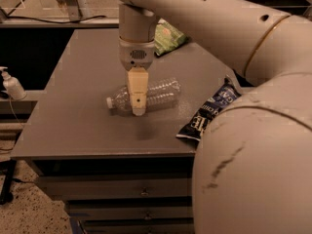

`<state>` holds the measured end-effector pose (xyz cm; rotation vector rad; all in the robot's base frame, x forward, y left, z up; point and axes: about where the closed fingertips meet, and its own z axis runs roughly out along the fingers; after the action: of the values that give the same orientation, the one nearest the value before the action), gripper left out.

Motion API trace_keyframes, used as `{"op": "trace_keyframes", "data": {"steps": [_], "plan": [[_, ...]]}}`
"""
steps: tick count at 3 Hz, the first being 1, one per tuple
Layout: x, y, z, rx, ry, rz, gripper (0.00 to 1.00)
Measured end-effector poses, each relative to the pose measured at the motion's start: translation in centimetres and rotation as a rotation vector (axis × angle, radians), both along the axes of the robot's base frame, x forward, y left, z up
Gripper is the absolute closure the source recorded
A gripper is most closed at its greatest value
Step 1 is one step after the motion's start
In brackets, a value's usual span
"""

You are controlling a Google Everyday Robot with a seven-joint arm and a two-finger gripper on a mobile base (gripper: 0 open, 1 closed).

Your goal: Knock water bottle over

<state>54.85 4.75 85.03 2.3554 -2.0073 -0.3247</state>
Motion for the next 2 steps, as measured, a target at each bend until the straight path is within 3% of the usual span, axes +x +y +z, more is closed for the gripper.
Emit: {"op": "trace_keyframes", "data": {"steps": [2], "plan": [[-0.34, -0.24, 0.02, -0.001, 0.002, -0.006, 0.00]]}}
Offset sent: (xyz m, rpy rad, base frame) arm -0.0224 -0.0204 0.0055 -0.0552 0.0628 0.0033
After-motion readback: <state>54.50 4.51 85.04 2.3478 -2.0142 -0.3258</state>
